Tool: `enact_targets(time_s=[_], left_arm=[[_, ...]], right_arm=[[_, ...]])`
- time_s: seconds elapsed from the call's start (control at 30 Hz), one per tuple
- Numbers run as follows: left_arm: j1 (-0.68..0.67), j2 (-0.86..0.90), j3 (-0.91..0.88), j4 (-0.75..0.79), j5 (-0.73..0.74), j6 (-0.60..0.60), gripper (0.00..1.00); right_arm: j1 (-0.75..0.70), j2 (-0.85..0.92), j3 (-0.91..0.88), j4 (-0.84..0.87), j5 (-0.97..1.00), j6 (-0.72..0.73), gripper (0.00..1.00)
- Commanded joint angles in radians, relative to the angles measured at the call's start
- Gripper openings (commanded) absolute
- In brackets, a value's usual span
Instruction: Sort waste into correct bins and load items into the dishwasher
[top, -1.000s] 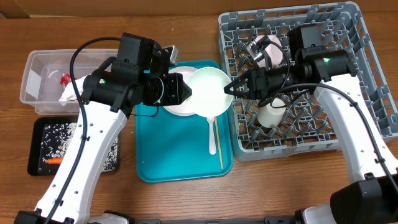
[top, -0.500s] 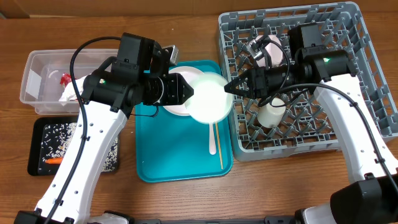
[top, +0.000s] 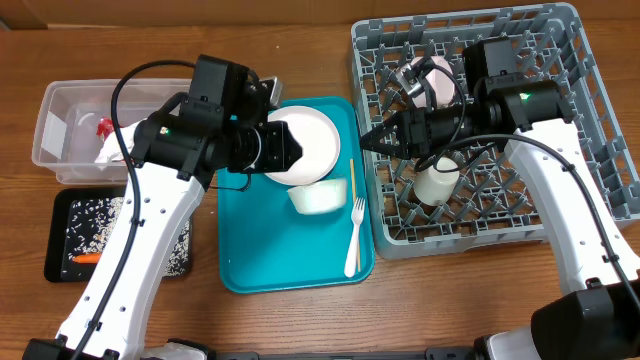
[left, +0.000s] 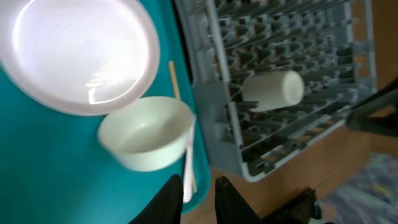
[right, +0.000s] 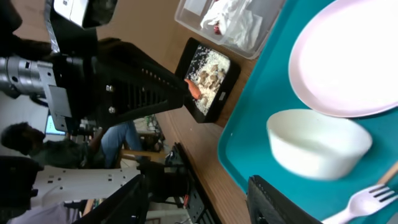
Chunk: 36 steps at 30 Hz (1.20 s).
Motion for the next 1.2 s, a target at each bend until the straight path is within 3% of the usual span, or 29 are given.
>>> enact_targets(time_s=[0.0,0.1,0.27,0.47,0.73,1.17], left_arm=[[0.003,0.001,0.03,-0.028,-0.105,0.023,0.21],[0.003,0.001,0.029,-0.054,-0.147,0.023,0.22],[-0.006,0.011,-0.022,-0.074,-0.161,0.01,0.22],[-0.042,0.042,-0.209,-0.054,-0.168,-0.036,0.26],[-0.081,0.106,-0.435,0.1,-0.08,-0.064,0.29],[-0.148,0.265,-0.46,0.157,-0.113,-0.065,0.32]], right_arm=[[0.005,-0.017,-0.005,-0.008,0.042,-0.003,0.54],[0.005,-0.017,-0.005,-0.013,0.058,-0.002,0.55],[0.005,-0.017,-0.005,-0.031,0.098,-0.003,0.67],[0.005,-0.017,-0.005,-0.061,0.162,-0.003,0.68],[0.005,-0.017,-0.005,-0.065,0.181,-0.003,0.7],[0.005,-0.017,-0.005,-0.072,0.186,-0.003,0.7]])
